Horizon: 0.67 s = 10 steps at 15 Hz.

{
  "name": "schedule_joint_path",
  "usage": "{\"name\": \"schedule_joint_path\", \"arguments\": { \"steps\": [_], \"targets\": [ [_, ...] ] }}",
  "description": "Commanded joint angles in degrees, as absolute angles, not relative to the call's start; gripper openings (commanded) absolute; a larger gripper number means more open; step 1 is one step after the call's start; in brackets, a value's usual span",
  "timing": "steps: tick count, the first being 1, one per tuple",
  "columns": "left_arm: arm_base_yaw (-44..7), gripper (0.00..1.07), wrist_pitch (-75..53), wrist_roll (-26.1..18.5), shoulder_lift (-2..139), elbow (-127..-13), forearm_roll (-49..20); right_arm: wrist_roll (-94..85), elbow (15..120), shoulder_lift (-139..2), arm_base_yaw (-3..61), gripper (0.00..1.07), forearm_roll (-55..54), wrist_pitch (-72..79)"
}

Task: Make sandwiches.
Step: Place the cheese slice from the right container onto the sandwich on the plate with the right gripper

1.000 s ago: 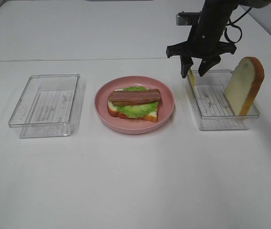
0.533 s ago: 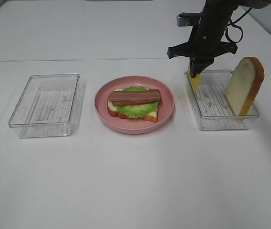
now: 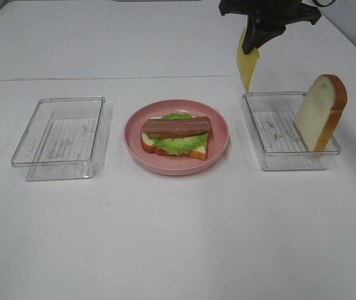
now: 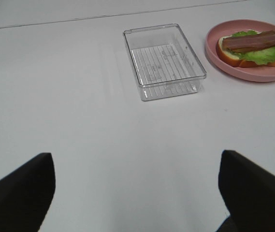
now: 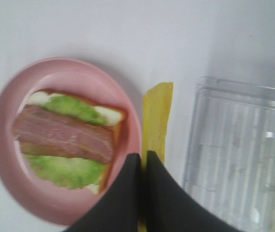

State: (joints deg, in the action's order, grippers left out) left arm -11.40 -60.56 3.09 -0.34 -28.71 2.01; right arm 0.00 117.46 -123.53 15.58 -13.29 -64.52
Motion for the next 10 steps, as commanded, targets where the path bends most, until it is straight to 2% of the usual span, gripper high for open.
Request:
{"name": "schedule_joint_path", "arguments": {
  "steps": [1, 3, 10],
  "targets": [
    [-11.3, 0.87, -59.9, 3.3, -1.5, -28.5, 2.0, -4.0, 117.6, -123.3, 15.8, 0.0, -21.6, -65.0],
    [-11.3, 0.87, -59.9, 3.3, -1.5, -28.5, 2.0, -8.0, 117.6, -125.5, 17.3, 0.0, -32.0, -65.2],
    [-11.3, 0.87, -59.9, 3.3, -1.5, -28.5, 2.0, -9.3, 117.6, -130.7, 24.6, 0.0, -36.8, -65.1]
  ]
}}
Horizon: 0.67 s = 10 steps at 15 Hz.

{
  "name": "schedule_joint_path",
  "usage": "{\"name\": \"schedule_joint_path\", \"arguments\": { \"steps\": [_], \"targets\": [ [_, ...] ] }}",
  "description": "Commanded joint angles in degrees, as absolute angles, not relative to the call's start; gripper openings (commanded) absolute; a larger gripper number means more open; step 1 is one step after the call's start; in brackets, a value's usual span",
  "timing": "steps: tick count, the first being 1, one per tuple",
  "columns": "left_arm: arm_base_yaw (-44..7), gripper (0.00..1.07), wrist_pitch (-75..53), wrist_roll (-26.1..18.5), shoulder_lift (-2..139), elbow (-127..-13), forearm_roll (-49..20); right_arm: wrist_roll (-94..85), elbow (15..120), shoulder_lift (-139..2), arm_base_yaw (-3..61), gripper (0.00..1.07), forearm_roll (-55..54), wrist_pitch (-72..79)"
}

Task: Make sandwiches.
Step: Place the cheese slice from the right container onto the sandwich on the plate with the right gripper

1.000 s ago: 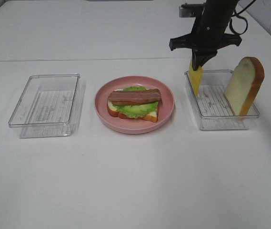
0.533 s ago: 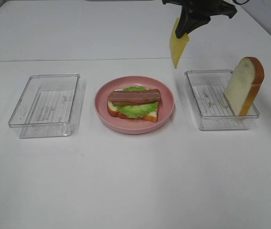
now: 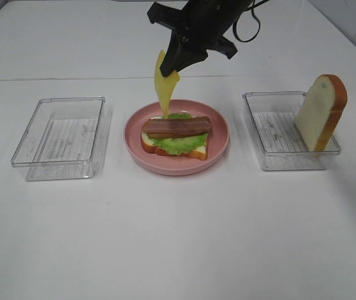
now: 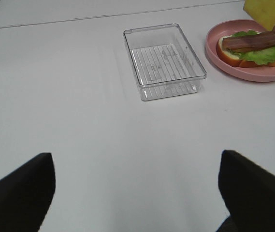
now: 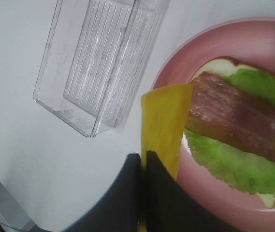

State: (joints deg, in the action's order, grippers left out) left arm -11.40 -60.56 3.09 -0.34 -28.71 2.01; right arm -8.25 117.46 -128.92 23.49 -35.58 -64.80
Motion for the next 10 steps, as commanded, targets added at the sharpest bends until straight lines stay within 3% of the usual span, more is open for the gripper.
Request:
{"name": "schedule_joint_path", "arguments": {
  "steps": [1, 4, 10],
  "targets": [
    [-11.3, 0.87, -59.9, 3.3, -1.5, -28.5, 2.0, -9.3, 117.6, -132.1, 25.2, 0.0, -38.3, -65.0],
    [-11.3, 0.87, -59.9, 3.3, -1.5, -28.5, 2.0, -9.2, 117.6, -135.8, 25.5, 0.0, -40.5, -64.0],
    [-11.3, 0.87, -59.9, 3.3, -1.5, -28.5, 2.0, 1.8, 117.6, -136.4, 25.5, 0.0, -20.5, -60.1]
  ]
}}
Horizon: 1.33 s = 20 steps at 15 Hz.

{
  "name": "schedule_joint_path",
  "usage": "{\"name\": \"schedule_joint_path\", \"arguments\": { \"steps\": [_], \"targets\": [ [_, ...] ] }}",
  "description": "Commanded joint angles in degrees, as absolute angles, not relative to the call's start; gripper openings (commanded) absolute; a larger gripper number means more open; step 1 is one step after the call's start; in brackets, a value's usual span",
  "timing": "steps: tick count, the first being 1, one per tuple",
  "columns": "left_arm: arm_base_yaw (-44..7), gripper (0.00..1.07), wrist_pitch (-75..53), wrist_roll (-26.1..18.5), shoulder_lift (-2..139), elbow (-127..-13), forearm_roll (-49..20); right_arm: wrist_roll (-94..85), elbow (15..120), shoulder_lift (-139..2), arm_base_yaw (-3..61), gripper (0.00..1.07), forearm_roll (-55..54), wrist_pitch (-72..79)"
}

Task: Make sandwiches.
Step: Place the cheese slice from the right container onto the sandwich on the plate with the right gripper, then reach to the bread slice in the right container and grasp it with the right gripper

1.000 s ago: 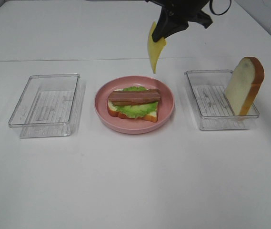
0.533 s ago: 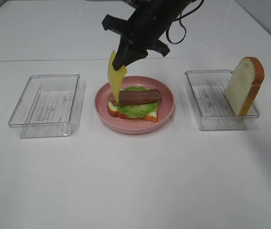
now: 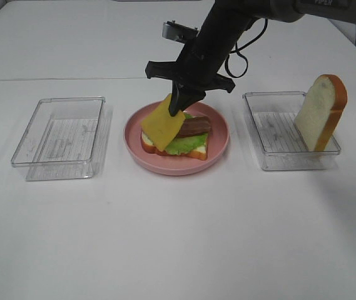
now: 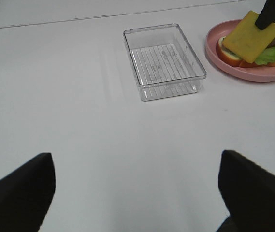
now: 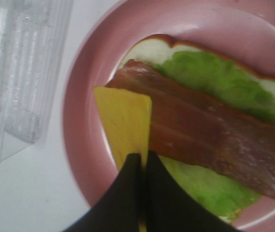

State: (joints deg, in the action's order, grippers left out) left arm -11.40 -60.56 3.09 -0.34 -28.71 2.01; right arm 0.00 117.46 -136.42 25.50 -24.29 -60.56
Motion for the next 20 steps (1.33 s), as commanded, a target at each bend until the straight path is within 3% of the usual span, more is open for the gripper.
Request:
{"name": "schedule_joint_path", "arguments": {
  "steps": [1, 4, 5, 6, 8, 9, 16, 20],
  "targets": [
    [-11.3, 0.87, -59.9, 3.3, -1.5, -28.5, 2.0, 3.0, 117.6, -136.4, 25.5, 0.0, -18.7, -60.2],
    [-11.3, 0.87, -59.9, 3.3, -1.5, -28.5, 2.0, 3.7, 117.6, -136.4, 25.5, 0.0, -17.7, -60.5],
    [-11.3, 0.87, -59.9, 3.3, -1.5, -28.5, 2.0, 3.7, 117.6, -136.4, 25.5, 0.08, -17.7, -60.5],
    [-11.3, 0.87, -59.9, 3.3, -1.5, -28.5, 2.0, 3.7, 117.6, -136.4, 25.5, 0.21, -17.7, -60.5],
    [-11.3, 0.87, -59.9, 3.3, -1.5, -28.5, 2.0, 3.7, 117.7, -136.0, 25.5, 0.61, -17.5, -60.8],
    [-11.3, 0.87, -59.9, 3.3, -1.5, -28.5, 2.0, 3.7, 117.7, -135.3, 25.5, 0.73, -16.5, -60.7],
    [-11.3, 0.87, -59.9, 3.1, -1.5, -28.5, 1.9, 4.7, 117.9, -125.7, 25.0, 0.77, -1.6, -63.4],
    [-11.3, 0.87, -59.9, 3.1, -1.5, -28.5, 1.9, 4.7, 118.0, -119.5, 18.1, 0.77, 0.5, -70.9]
  ]
}}
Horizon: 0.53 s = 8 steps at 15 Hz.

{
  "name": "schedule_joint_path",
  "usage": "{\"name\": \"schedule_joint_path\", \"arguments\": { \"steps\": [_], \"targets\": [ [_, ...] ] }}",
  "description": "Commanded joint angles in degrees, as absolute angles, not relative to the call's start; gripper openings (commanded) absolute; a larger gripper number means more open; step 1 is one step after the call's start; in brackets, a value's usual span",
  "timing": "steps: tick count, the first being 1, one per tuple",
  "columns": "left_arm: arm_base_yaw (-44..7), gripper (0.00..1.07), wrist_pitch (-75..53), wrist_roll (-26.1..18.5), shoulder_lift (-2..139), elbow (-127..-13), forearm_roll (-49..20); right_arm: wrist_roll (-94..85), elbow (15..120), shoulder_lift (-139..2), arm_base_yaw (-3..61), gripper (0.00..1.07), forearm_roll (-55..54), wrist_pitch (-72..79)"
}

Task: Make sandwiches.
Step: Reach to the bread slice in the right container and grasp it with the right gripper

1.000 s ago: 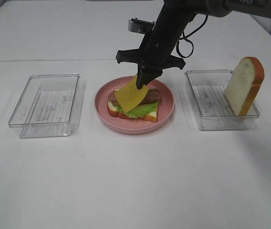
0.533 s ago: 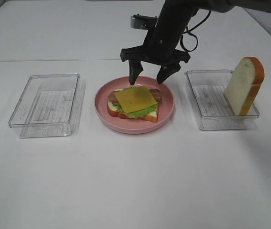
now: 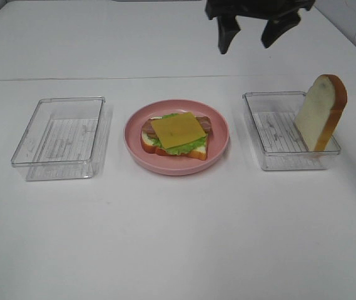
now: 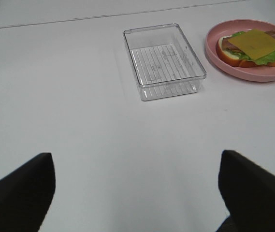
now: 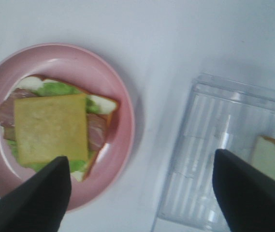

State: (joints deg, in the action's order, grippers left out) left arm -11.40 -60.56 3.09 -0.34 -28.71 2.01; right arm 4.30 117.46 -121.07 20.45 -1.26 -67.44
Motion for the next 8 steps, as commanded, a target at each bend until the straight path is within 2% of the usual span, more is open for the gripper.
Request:
{"name": "schedule_joint_path", "arguments": {
  "steps": [1, 8],
  "targets": [
    [-11.3, 0.87, -59.9, 3.1, -1.5, -28.5, 1.9, 4.7, 118.0, -118.7, 16.4, 0.77, 1.4, -72.7],
    [-11.3, 0.87, -59.9, 3.1, -1.5, -28.5, 1.9, 5.5, 115.5, -118.4, 6.0, 0.77, 0.0, -74.0]
  ]
}}
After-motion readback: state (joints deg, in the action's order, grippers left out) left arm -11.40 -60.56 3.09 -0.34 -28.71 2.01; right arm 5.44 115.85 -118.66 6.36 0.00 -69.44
